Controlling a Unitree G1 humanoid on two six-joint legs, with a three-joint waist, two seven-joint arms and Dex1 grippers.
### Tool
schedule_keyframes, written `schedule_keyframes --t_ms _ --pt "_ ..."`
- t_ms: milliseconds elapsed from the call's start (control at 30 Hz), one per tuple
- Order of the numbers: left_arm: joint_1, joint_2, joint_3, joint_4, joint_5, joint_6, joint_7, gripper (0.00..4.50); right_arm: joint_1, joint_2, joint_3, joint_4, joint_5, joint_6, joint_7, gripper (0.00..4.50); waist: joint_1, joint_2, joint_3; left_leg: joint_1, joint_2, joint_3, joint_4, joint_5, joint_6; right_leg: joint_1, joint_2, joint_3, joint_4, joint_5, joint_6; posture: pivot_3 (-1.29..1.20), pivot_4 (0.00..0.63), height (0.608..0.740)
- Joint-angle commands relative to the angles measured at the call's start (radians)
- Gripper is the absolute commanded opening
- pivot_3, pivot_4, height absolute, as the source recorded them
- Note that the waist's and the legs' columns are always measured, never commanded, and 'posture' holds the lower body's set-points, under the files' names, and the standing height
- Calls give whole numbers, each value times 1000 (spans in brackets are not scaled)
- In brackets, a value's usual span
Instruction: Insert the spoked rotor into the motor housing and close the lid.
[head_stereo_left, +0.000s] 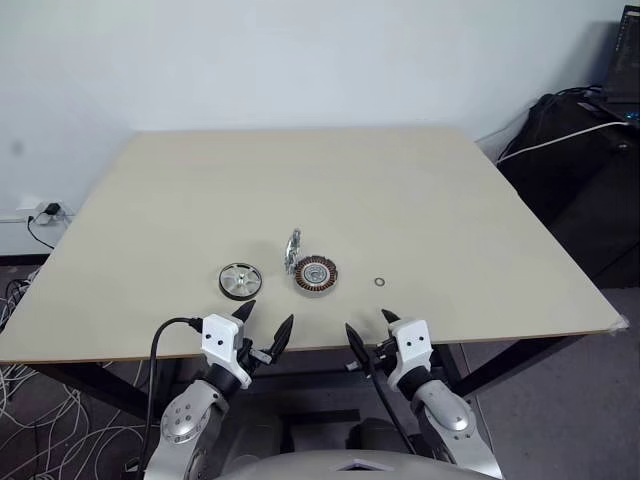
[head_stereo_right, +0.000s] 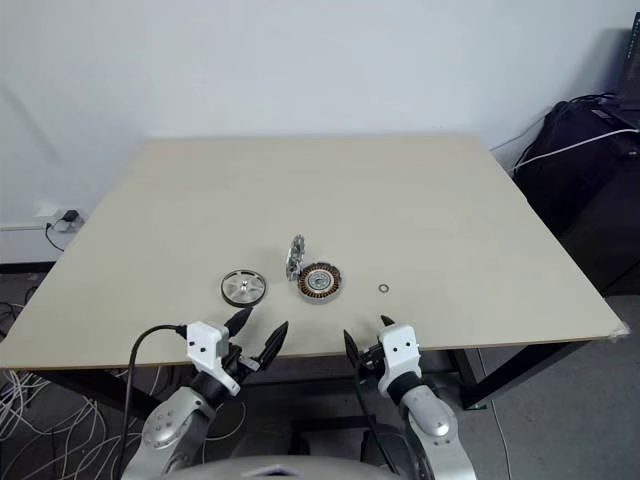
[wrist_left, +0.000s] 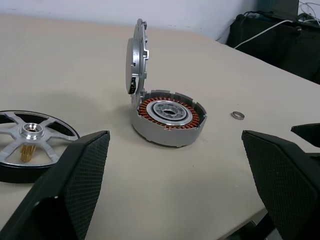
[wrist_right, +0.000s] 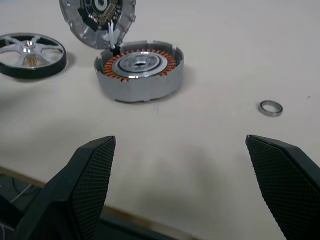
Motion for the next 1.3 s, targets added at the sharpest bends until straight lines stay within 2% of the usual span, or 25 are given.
schedule_keyframes --t_ms 33,400,567,800,1067,1300 --pt "-11 -4 -6 -13 -2 -44 -13 4473 -7 0 1 -46 1 -1 -1 4500 0 0 0 0 0 0 0 0 0 0 0 0 0 0 0 0 0 740" --pt "-20 -21 1 25 1 -92 -14 4473 -18 0 -4 -19 4 -15 1 4500 0 0 0 0 0 0 0 0 0 0 0 0 0 0 0 0 0 740" --pt "-20 -35 10 22 -7 -79 0 4473 -41 13 -17 -10 -35 9 -57 4500 0 0 0 0 0 0 0 0 0 0 0 0 0 0 0 0 0 740" --pt "-34 -48 13 26 -1 -63 24 4473 -173 40 -47 23 -100 140 -162 4500 0 0 0 0 0 0 0 0 0 0 0 -1 0 0 0 0 0 740" --pt "-36 -48 11 16 -1 -50 37 4473 -393 74 -125 154 -60 305 -193 4500 0 0 0 -1 -1 2 0 0 0 -2 1 -2 1 3 -5 0 0 740" --pt "-36 -48 11 19 -1 -54 42 4473 -530 83 -181 302 -30 339 -200 4500 -1 0 0 -1 -2 2 0 1 0 -2 3 -2 1 3 -6 0 0 740"
